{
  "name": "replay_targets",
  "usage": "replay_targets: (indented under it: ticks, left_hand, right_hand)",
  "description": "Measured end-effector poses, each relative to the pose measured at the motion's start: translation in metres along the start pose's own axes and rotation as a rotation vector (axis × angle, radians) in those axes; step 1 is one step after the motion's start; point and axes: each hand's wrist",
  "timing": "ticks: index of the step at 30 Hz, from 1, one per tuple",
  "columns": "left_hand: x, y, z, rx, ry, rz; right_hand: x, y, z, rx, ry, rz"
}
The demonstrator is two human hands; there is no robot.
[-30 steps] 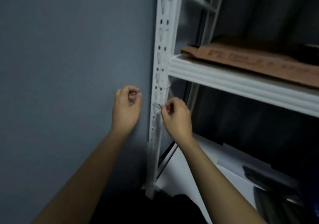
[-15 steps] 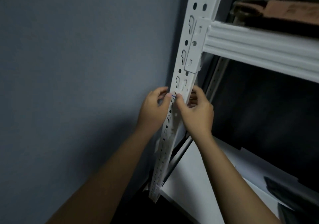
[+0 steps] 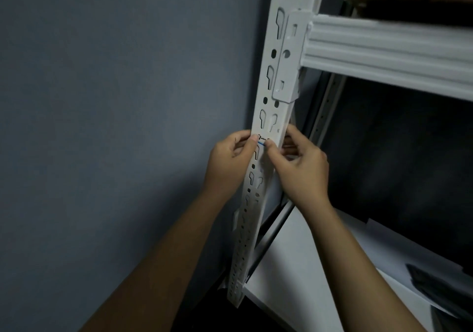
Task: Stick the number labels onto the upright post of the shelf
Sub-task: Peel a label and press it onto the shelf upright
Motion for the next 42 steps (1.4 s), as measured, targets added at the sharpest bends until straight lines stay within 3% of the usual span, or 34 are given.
replay_targets:
  ticks: [13,20,27,37,42]
  left_hand:
    - [0.007,-0.003,-0.004,-0.021,-0.107,-0.131]
    - [0.017,-0.005,-0.005,-0.085,-0.289,-0.298]
    - [0.020,-0.003,0.002,-0.048,-0.472,-0.356]
    - [0.022,-0.010,0.003,-0.126,-0.554,-0.295]
    - [0.022,-0.005,0.004,-0.076,-0.536,-0.273]
  right_hand:
    - [0.003,0.001,0.000,-0.021,0.040,-0.032]
    - [0.001,0.003,-0.004,-0.005,0.061,-0.028]
    - [-0.001,0.006,-0.007,0.046,0.099,-0.020]
    - [-0.001,0.007,-0.008,0.010,0.117,0.041]
    - [-0.006,0.014,-0.012,0.029,0.159,0.184]
Point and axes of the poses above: each hand's wrist, its own z-axis towards the middle knuckle, its own y-axis out of the palm, x = y × z, and after that the axes turned 5 degrees about -z, right-handed
